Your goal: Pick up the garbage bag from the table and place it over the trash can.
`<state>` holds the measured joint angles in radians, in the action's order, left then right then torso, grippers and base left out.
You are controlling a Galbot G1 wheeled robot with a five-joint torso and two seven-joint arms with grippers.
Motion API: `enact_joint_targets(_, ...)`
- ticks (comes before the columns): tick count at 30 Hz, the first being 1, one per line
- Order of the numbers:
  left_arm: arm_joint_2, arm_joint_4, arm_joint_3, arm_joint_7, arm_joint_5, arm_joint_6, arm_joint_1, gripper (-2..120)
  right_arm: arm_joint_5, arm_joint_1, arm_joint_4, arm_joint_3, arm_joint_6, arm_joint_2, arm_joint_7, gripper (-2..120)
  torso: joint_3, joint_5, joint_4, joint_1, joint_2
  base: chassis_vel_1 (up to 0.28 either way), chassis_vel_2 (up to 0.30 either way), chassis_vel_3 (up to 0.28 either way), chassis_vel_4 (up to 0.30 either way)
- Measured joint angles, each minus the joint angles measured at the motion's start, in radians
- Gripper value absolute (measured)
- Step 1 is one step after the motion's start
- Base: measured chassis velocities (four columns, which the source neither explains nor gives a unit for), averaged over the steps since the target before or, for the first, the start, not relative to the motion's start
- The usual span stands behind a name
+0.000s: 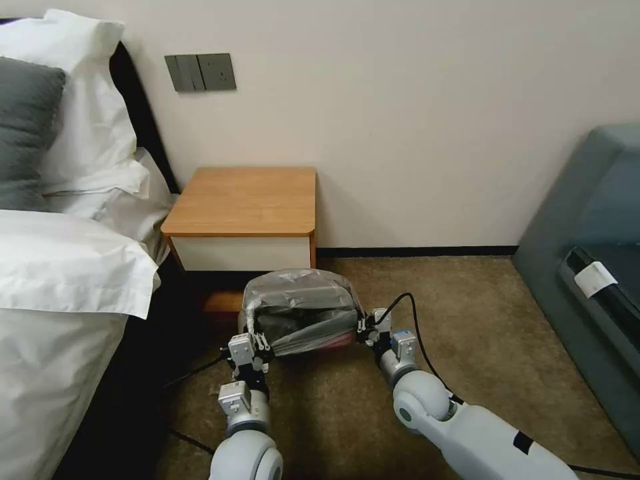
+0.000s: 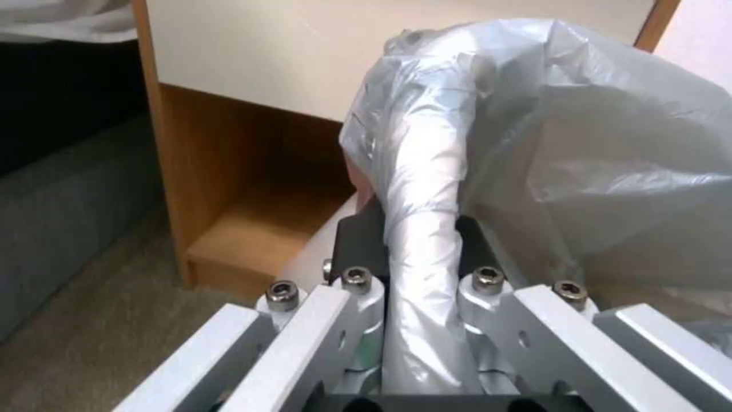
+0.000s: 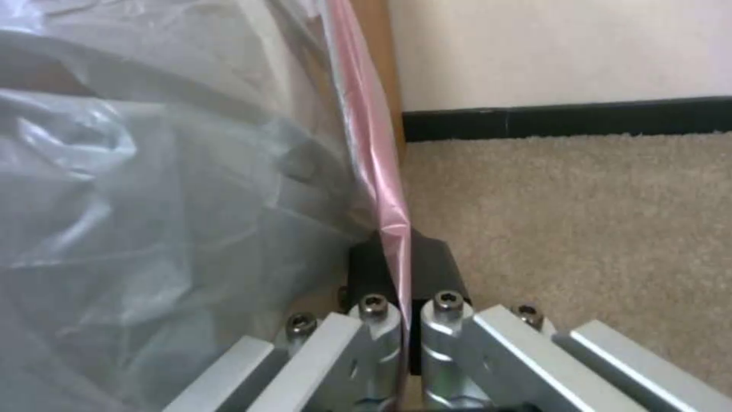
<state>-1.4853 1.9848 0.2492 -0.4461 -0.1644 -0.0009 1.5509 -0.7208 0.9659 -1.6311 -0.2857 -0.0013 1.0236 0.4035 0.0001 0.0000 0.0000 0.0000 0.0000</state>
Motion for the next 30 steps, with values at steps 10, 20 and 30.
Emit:
enact_joint_targets(10,-0.004,0.001,-0.002,-0.001,-0.008,-0.001,0.002,7,0.036,0.051,-0.048,0.023,0.011,-0.021,-0.020,0,0.000,0.0001,-0.0001,0.000,0.000,0.000,0.000,0.000,0.000)
enact_joint_targets(20,-0.012,-0.005,-0.009,-0.001,-0.014,-0.007,-0.009,7,0.066,0.090,-0.100,0.030,0.002,-0.065,-0.023,0,0.000,0.0009,-0.0002,0.000,0.000,0.000,0.000,0.000,0.000)
enact_joint_targets(30,-0.008,-0.009,-0.011,0.001,-0.022,-0.012,-0.015,7,0.063,0.081,-0.059,0.020,0.005,-0.066,-0.023,0,0.000,-0.0003,-0.0001,0.000,0.000,0.000,0.000,0.000,0.000)
